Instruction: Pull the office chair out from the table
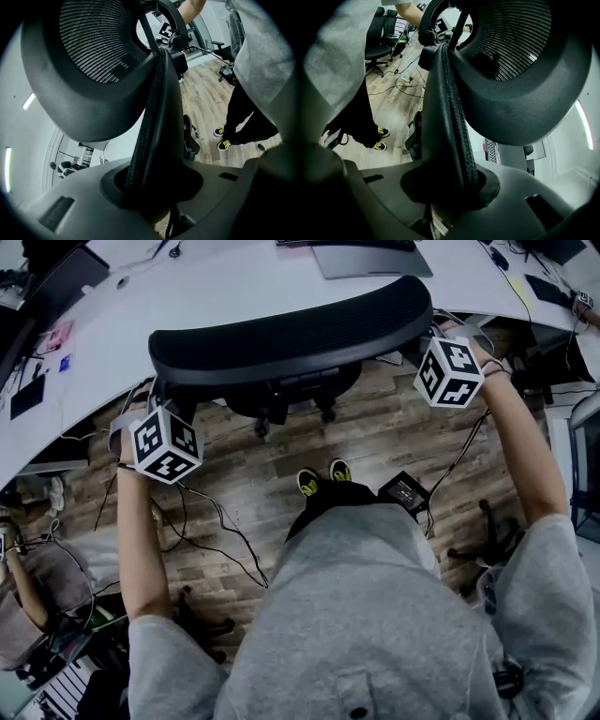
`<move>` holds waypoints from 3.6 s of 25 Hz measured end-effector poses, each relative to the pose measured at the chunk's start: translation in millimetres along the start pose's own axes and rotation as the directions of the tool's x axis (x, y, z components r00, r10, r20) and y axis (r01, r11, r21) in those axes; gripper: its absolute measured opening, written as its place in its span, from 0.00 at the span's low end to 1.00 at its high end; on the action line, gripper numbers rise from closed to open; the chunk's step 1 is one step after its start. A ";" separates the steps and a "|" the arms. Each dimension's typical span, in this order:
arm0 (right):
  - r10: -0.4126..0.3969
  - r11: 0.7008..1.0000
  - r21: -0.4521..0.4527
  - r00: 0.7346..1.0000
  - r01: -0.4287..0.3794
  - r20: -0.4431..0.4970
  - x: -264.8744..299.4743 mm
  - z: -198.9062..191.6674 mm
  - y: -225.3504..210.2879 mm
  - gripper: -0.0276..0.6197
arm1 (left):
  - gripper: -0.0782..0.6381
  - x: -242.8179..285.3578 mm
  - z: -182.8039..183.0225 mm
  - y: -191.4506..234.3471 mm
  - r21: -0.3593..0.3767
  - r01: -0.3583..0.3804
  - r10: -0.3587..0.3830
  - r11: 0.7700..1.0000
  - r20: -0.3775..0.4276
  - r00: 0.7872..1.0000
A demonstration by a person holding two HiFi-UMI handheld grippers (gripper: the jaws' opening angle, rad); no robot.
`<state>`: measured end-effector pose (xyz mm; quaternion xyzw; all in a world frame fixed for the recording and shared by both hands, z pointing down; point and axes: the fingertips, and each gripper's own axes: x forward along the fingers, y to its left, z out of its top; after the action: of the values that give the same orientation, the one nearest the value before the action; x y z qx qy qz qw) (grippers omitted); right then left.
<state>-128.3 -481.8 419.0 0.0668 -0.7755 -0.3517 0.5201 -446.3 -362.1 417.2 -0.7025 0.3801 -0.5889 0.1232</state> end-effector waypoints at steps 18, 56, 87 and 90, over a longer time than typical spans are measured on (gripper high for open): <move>0.006 1.000 -0.020 1.000 -0.005 0.019 -10.7 -5.2 14.8 0.20 | 0.28 -12.3 8.9 -19.5 -0.002 -0.001 0.001 1.000 -0.015 1.000; -0.002 1.000 -0.022 0.999 0.003 0.043 -93.9 -1.9 110.7 0.20 | 0.28 -88.3 34.6 -121.0 -0.026 0.007 -0.007 1.000 -0.020 1.000; -0.033 0.999 0.010 0.999 0.033 0.029 -186.0 -17.9 216.5 0.21 | 0.28 -159.1 77.4 -225.9 -0.007 0.019 -0.019 1.000 -0.011 1.000; -0.034 0.999 0.012 0.999 0.034 0.026 -192.6 -19.6 224.5 0.21 | 0.28 -163.1 81.4 -233.7 -0.006 0.017 -0.017 1.000 -0.006 1.000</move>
<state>33.9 -233.8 415.0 0.0782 -0.7830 -0.3569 0.5033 -283.3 -114.6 420.1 -0.7042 0.3762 -0.5911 0.1146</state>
